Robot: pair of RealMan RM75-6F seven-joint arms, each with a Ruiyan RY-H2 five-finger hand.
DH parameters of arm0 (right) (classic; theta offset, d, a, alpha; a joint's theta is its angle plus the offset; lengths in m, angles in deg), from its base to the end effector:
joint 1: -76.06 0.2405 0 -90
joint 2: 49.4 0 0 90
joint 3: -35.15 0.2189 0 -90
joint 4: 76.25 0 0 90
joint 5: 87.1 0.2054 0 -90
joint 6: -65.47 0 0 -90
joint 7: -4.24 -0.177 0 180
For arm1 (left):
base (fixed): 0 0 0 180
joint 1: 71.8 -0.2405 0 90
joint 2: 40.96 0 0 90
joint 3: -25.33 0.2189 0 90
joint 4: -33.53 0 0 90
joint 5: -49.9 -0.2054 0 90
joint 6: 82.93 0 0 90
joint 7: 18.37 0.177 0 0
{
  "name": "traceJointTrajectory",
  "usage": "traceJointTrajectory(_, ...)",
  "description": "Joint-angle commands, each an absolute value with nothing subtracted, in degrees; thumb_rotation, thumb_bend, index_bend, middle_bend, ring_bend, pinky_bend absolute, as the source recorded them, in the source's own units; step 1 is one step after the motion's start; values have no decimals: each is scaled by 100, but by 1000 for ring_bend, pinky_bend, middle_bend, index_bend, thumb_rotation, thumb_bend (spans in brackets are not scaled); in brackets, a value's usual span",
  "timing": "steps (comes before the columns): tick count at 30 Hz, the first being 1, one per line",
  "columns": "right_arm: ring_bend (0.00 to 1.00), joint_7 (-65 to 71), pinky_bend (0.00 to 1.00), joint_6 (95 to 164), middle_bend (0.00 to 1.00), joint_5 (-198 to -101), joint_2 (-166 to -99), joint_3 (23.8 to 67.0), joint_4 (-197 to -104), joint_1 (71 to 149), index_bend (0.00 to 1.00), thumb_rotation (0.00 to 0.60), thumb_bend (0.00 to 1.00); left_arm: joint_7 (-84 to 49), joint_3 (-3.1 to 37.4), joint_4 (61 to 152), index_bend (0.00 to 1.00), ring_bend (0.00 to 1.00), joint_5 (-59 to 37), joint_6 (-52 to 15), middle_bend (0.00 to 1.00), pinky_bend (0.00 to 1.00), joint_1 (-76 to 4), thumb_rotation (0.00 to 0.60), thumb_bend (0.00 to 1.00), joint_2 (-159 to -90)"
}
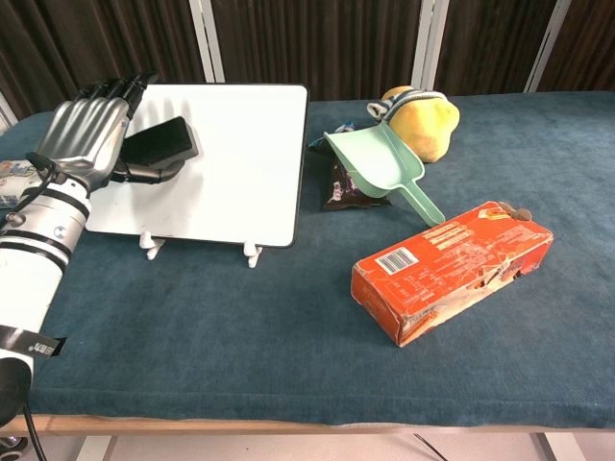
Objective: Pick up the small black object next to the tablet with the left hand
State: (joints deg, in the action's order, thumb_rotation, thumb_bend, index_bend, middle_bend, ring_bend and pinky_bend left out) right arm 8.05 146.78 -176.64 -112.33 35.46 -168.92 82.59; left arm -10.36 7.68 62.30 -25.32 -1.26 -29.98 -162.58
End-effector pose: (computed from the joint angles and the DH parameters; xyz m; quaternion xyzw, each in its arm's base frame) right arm -0.2697 -0.2082 0.1301 0.6543 -0.3697 0.3506 0.5588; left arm -0.1522 0.3820 -0.0065 -0.5713 -0.2318 -0.4738 0.6288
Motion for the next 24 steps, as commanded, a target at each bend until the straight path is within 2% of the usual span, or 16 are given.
traceJointTrajectory(1,0,847,0,14677,0,-17679,-11257,3539,-16893,8260,0,600,158,-726,943,6952,0,37,-2724,275,20,118,-3262,355,211,-15873)
traceJointTrajectory(5,0,903,0,14633,0,-17705,-11276,3515,-16900,8275,0,600,158,-286,1376,8474,0,6,-2955,581,0,121,-3867,368,210,-14962)
traceJointTrajectory(7,0,920,0,14627,0,-17719,-11272,3498,-16901,8271,0,600,158,165,1763,9790,0,0,-2958,717,0,67,-4444,399,213,-14048)
traceJointTrajectory(10,0,919,0,14661,0,-17708,-11271,3500,-16920,8247,0,600,158,897,2407,12128,0,0,-2618,699,0,0,-5276,514,219,-12345)
traceJointTrajectory(12,0,966,0,14680,0,-17714,-11279,3501,-16923,8239,0,600,158,481,2856,13208,0,0,-2532,580,0,0,-5667,594,230,-11352)
traceJointTrajectory(15,0,1077,0,14660,0,-17683,-11317,3516,-16931,8246,0,600,158,-683,3365,13548,0,0,-2847,533,0,0,-6070,600,246,-10605)
traceJointTrajectory(20,0,1190,0,14604,0,-17624,-11368,3540,-16939,8272,0,600,158,-1439,3551,13308,0,0,-3248,722,0,0,-6328,600,247,-10472)
traceJointTrajectory(24,0,1431,0,14470,0,-17559,-11468,3554,-16949,8336,0,600,159,-1188,3431,12904,0,0,-3441,877,0,0,-6463,600,247,-10695)
